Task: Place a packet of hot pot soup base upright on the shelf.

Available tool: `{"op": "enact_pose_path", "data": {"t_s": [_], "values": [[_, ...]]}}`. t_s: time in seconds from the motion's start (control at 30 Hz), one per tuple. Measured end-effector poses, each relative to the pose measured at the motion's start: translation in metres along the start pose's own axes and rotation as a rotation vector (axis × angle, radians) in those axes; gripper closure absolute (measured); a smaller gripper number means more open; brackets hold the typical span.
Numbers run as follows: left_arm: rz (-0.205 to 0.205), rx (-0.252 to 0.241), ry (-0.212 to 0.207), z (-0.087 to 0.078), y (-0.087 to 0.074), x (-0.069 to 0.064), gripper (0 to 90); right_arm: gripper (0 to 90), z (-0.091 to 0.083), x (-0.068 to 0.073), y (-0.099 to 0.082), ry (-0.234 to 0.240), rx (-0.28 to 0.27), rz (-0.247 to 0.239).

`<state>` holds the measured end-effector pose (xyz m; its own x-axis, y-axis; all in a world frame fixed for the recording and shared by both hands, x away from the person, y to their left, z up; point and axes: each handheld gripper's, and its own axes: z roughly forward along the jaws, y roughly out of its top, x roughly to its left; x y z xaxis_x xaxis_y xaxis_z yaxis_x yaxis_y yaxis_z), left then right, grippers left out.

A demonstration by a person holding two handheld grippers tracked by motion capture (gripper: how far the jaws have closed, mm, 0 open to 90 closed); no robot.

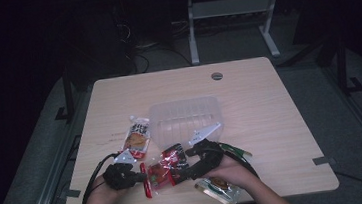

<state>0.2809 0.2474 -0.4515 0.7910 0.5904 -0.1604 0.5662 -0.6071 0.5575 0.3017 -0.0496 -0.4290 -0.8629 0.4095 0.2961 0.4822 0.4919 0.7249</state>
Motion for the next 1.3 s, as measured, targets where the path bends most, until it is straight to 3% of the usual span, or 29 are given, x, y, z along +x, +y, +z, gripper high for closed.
{"op": "enact_pose_path", "data": {"t_s": [0.27, 0.4, 0.53, 0.7, 0.8, 0.9, 0.97, 1.3], "values": [[0.007, 0.004, 0.000, -0.001, 0.000, 0.001, 89.6, 18.7, 0.013, -0.010, -0.003, 0.011, 0.047, 0.051], [0.001, 0.004, -0.001, -0.001, 0.000, 0.001, 89.6, 26.8, 0.023, -0.015, -0.002, 0.055, 0.057, 0.075], [0.003, -0.001, -0.001, -0.001, 0.000, 0.002, 89.7, 44.5, 0.028, -0.016, 0.001, 0.078, 0.043, 0.040], [-0.002, -0.002, -0.005, 0.000, -0.001, 0.001, 89.7, 66.6, 0.024, -0.019, 0.005, 0.120, 0.005, 0.036], [-0.003, -0.006, -0.006, 0.000, -0.001, 0.002, 89.7, 76.0, 0.022, -0.021, 0.006, 0.142, 0.016, 0.039], [-0.007, -0.003, -0.006, 0.000, -0.001, 0.002, 89.7, 78.9, 0.022, -0.022, 0.006, 0.165, 0.010, 0.042], [-0.010, -0.006, -0.010, 0.000, -0.001, 0.002, 89.7, 81.3, 0.023, -0.021, 0.006, 0.189, 0.011, 0.013], [0.007, 0.001, -0.004, 0.000, 0.000, 0.002, 89.7, 89.8, 0.025, -0.015, 0.007, 0.192, 0.018, -0.046]]}}
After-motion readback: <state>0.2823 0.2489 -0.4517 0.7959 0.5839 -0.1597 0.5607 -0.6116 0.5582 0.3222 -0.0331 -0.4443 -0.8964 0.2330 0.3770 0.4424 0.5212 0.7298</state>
